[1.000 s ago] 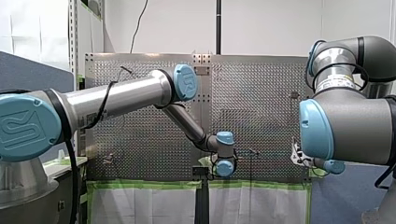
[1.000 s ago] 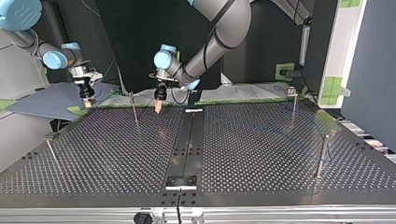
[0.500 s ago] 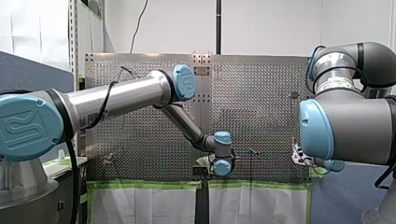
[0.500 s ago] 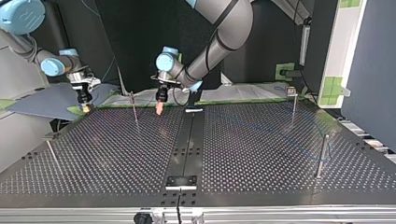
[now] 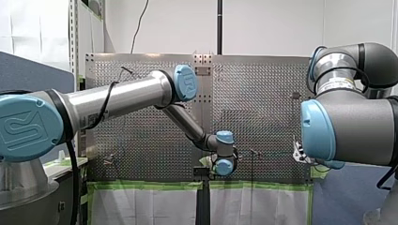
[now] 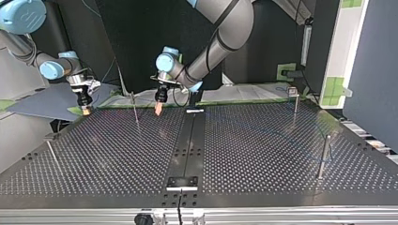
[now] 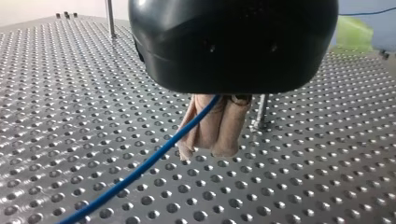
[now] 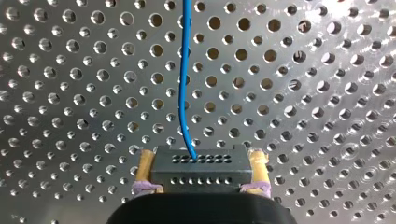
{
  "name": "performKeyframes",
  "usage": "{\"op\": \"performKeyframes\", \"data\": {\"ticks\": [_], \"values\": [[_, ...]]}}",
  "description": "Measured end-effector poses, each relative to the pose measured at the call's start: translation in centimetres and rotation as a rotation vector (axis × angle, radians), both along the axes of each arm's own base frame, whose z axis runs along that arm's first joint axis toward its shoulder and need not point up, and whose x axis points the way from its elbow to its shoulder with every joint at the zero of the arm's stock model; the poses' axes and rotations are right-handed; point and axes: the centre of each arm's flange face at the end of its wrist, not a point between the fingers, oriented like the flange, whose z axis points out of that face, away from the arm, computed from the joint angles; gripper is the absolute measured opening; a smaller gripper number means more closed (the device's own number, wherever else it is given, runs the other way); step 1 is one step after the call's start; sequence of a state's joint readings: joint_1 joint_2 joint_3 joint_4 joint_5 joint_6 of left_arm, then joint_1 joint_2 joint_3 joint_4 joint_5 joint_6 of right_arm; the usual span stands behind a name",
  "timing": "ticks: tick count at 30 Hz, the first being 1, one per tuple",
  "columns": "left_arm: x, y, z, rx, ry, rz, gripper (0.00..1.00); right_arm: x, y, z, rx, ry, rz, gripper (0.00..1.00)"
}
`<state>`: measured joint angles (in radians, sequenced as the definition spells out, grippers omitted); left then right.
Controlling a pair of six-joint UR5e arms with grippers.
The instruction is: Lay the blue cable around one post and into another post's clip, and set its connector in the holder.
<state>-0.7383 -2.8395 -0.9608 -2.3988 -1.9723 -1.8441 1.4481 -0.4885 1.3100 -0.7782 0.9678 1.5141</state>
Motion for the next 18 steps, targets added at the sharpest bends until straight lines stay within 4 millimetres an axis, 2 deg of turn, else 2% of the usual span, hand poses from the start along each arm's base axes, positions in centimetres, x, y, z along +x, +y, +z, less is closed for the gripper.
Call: {"op": "performKeyframes", "data": {"ticks": [1, 4, 6, 8, 9, 10, 11, 12, 13, 18], "values": [[-0.1, 0.1, -0.1, 0.002, 0.002, -0.001, 0.01, 0.0, 0.1, -0.1, 0.004, 0.001, 0.0, 0.0], [-0.5, 0.3, -0.6, 0.011, 0.011, -0.003, 0.12, 0.1, 0.2, -0.2, 0.015, 0.011, 0.001, 0.0], [-0.8, 0.5, -1.0, 0.019, 0.018, -0.005, 0.14, 0.1, 0.4, -0.3, 0.024, 0.022, 0.001, 0.0], [-1.0, 0.6, -1.3, 0.026, 0.023, -0.006, 0.42, 0.1, 0.6, -0.4, 0.035, 0.038, 0.001, 0.0], [-1.2, 0.6, -1.5, 0.03, 0.026, -0.009, 0.42, 0.1, 0.7, -0.5, 0.04, 0.045, 0.001, 0.0], [-1.3, 0.7, -1.5, 0.034, 0.028, -0.012, 0.56, 0.2, 0.8, -0.6, 0.047, 0.054, 0.0, 0.0], [-1.4, 0.6, -1.6, 0.037, 0.03, -0.015, 0.87, 0.2, 0.9, -0.7, 0.051, 0.061, 0.0, 0.0], [-1.6, 0.6, -1.7, 0.041, 0.033, -0.02, 0.87, 0.3, 1.1, -0.7, 0.057, 0.068, 0.0, 0.0], [-1.7, 0.6, -1.8, 0.044, 0.036, -0.025, 1.0, 0.4, 1.2, -0.8, 0.064, 0.078, 0.002, 0.0], [-2.3, 0.0, -1.9, 0.052, 0.05, -0.071, 1.0, 1.1, 1.8, -1.1, 0.095, 0.102, 0.01, 0.0]]}}
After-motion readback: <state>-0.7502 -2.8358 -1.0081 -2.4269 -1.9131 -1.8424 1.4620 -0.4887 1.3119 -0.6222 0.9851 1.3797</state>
